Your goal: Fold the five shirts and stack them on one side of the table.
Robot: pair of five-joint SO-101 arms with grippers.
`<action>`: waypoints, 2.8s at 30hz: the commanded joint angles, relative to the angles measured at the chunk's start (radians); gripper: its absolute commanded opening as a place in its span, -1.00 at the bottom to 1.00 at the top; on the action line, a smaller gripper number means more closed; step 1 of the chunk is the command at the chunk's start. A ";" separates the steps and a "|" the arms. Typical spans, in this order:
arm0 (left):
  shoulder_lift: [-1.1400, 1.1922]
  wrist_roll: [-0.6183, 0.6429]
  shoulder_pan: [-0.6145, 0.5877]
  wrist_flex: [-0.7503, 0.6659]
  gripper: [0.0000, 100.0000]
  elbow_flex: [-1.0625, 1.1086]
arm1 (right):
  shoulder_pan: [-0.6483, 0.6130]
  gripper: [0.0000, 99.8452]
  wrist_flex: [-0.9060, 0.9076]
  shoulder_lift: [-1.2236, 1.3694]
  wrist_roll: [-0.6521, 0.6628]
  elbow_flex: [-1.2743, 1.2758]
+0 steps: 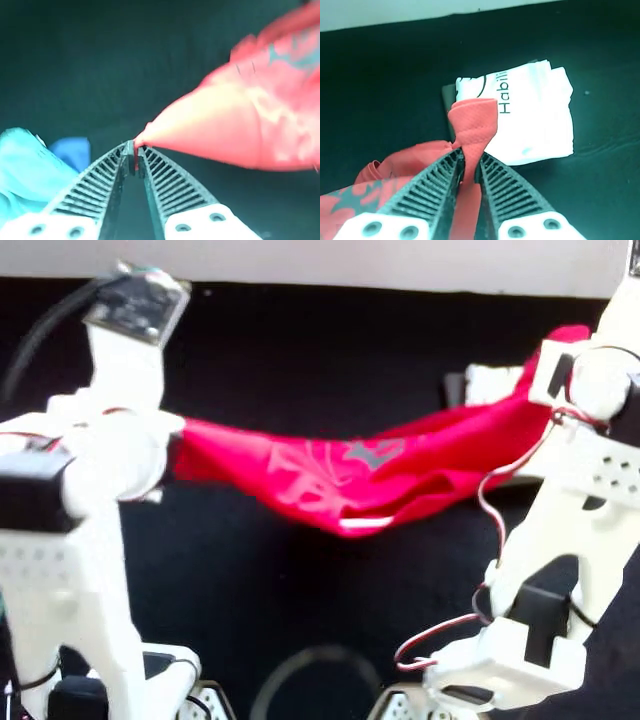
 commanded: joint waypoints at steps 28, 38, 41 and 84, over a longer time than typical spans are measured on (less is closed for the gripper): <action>-0.305 -0.198 0.275 0.012 -0.82 0.610 | 0.275 -0.99 -0.058 -0.852 0.371 1.283; -0.323 -0.184 0.277 -0.031 -0.69 0.340 | 0.576 -0.99 -0.079 -1.001 0.502 1.351; -0.232 -0.123 0.277 -0.158 -0.68 0.404 | 0.687 -0.99 -0.170 -1.035 0.497 1.353; 1.142 0.141 0.739 -0.471 -0.68 -0.354 | 0.708 -0.99 -0.271 -1.018 0.442 1.541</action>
